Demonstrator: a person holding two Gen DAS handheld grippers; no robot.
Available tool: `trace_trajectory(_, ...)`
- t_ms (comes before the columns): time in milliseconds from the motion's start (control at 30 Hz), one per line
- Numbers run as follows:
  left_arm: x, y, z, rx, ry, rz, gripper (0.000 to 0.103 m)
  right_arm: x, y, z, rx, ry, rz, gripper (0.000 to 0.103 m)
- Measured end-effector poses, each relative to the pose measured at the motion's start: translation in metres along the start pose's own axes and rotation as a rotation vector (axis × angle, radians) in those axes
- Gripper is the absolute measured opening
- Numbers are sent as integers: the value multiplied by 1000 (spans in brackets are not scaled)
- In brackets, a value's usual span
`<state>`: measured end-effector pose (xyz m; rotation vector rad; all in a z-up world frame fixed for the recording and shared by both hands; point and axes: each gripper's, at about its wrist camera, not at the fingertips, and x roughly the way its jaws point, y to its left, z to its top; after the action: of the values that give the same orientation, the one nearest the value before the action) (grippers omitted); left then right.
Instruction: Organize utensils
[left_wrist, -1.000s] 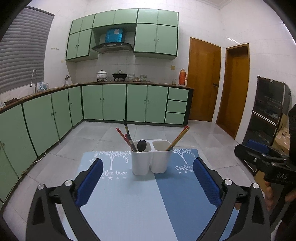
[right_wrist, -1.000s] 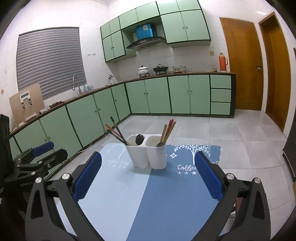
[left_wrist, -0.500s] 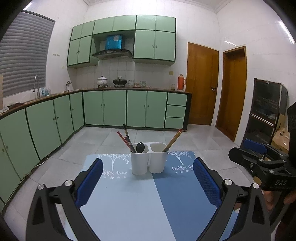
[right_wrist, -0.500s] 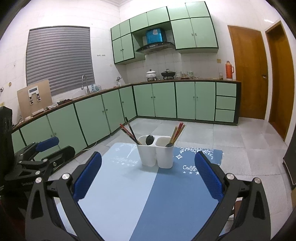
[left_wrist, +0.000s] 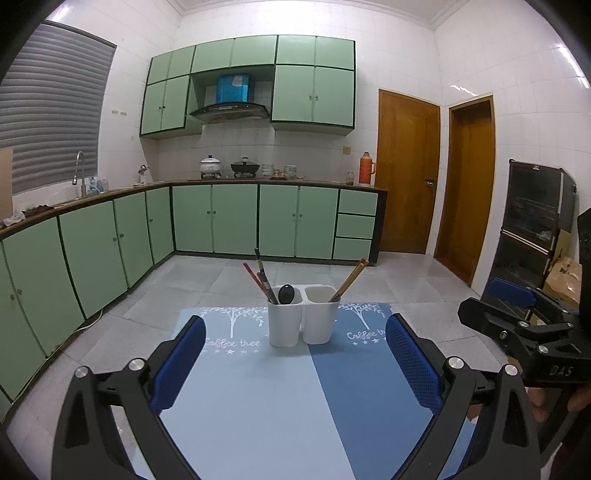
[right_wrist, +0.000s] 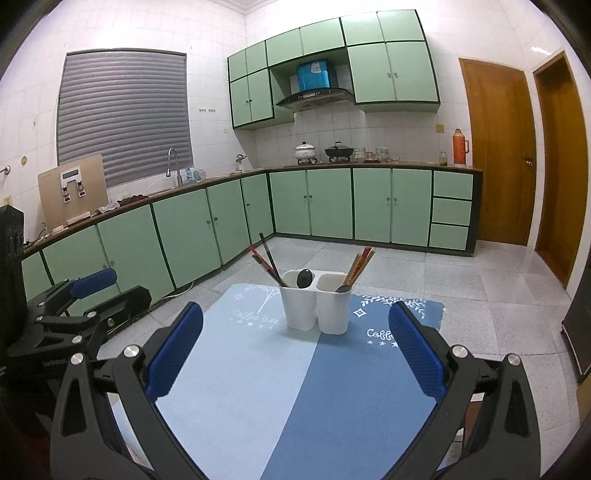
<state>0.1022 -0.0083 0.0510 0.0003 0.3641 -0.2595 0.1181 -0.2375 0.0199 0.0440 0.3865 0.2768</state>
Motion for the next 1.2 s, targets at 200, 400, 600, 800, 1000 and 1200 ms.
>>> trace_trajectory(200, -2, 2, -1, 1, -2, 7, 96, 0, 6, -2, -6, 1, 4, 98)
trace_trajectory(400, -3, 4, -2, 2, -2, 8, 96, 1, 6, -3, -5, 4, 2, 98)
trace_trajectory(600, -3, 4, -3, 0, 0, 9, 96, 3, 6, -5, -8, 8, 2, 98)
trace_trajectory(800, -3, 4, -4, 1, 2, 11, 96, 4, 6, -7, -8, 11, 1, 98)
trace_trajectory(1000, -3, 5, -4, 1, 4, 10, 96, 3, 6, -6, -9, 12, 3, 98)
trace_trajectory(1200, -3, 5, -3, -1, 4, 15, 96, 3, 7, -6, -7, 11, 3, 98)
